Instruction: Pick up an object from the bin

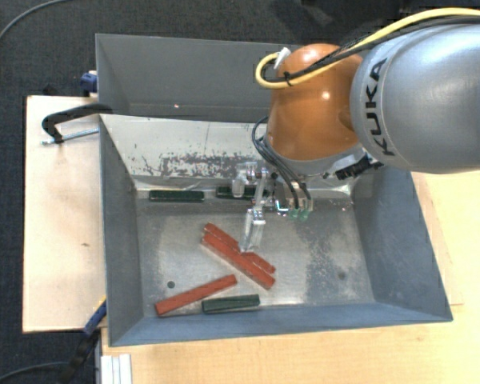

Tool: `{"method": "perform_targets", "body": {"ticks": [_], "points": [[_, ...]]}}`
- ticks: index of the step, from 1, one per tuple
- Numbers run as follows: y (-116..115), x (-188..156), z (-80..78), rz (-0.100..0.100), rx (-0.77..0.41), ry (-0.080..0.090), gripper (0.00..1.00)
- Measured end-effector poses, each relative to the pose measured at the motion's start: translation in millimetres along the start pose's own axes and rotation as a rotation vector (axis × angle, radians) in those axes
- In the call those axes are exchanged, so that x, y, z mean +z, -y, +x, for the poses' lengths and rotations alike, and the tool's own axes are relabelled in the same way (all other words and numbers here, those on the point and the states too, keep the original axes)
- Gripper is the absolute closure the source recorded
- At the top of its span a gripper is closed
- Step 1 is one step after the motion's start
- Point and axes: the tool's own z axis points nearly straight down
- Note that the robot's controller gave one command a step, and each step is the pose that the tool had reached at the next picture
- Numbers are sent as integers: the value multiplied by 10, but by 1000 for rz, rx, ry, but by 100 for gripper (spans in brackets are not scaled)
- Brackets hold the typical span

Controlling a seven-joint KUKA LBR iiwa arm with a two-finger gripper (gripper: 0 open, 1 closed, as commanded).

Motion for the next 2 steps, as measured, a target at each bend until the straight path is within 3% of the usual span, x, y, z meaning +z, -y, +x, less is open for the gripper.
{"method": "perform_targets", "body": {"ticks": [1,2], "points": [[285,1152,556,0,34,2,0],[274,1099,520,-2,33,13,100]]}}
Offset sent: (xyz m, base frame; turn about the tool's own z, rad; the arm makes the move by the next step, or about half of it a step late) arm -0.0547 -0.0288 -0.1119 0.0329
